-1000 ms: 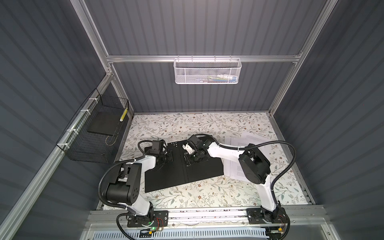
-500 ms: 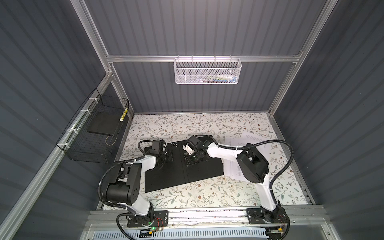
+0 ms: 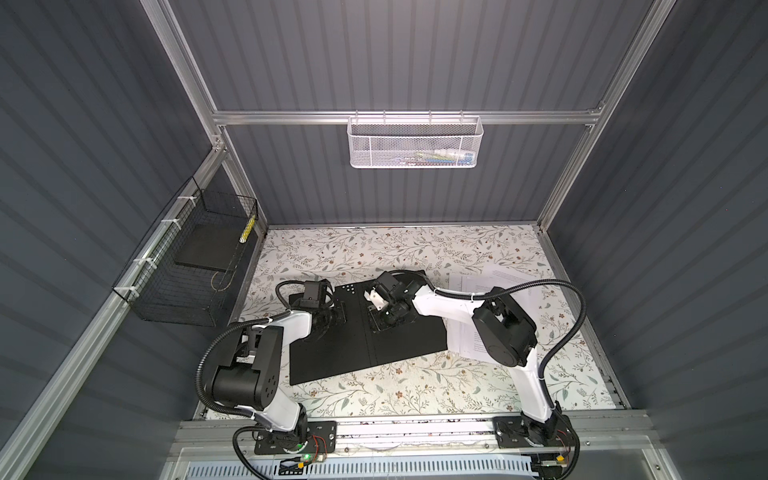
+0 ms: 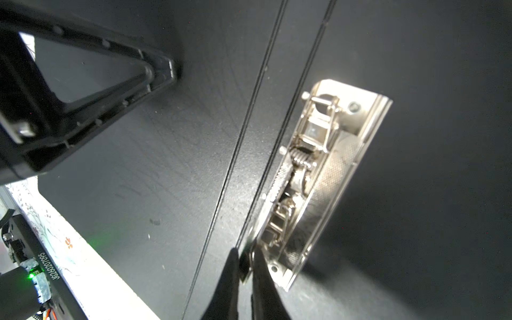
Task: Put the files into the folder
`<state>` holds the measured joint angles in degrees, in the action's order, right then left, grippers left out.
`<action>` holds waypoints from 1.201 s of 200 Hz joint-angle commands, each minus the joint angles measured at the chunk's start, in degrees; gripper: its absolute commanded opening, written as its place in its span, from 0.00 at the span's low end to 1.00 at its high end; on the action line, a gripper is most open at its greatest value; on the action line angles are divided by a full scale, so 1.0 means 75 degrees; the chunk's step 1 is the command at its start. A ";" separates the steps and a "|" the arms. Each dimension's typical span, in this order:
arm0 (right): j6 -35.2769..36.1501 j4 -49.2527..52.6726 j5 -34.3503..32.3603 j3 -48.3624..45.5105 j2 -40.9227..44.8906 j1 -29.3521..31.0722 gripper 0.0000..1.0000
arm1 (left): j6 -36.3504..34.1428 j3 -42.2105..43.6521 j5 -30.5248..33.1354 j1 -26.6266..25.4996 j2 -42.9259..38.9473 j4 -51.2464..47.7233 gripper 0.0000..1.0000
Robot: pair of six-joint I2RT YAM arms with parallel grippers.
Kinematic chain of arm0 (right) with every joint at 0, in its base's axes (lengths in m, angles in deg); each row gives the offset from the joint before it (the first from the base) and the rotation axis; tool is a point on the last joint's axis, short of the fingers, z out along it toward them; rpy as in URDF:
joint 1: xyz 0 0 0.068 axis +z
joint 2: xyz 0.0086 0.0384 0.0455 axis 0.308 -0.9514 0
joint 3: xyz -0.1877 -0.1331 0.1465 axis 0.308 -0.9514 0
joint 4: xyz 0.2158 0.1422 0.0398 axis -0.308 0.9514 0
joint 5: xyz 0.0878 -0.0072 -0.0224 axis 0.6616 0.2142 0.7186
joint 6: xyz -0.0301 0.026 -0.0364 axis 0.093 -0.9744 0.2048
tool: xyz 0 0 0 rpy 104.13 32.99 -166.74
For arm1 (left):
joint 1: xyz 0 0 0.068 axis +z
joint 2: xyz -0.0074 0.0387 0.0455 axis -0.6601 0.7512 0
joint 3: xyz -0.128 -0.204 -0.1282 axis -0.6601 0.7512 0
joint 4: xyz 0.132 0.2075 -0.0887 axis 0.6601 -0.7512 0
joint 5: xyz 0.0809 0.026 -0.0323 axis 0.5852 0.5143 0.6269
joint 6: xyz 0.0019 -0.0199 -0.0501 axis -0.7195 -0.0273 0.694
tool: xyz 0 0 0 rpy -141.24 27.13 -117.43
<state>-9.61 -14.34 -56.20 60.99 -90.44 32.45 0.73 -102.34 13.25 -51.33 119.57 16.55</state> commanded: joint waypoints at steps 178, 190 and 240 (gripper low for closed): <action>0.0757 0.2332 -0.1696 0.1318 -0.1220 0.0356 0.04 | -0.0147 0.0186 0.0182 0.0018 0.0282 -0.0796 0.00; 0.0905 0.2542 -0.1857 0.1417 -0.1305 0.0399 0.03 | -0.0128 0.0184 0.0240 0.0022 0.0294 -0.0795 0.00; 0.1474 0.3236 -0.2199 0.1445 -0.1606 0.0461 0.00 | -0.0147 0.0212 0.0196 0.0024 0.0230 -0.0781 0.00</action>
<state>-1.59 1.03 -68.23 74.94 -96.67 35.86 0.73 -102.34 13.25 -51.33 119.57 16.55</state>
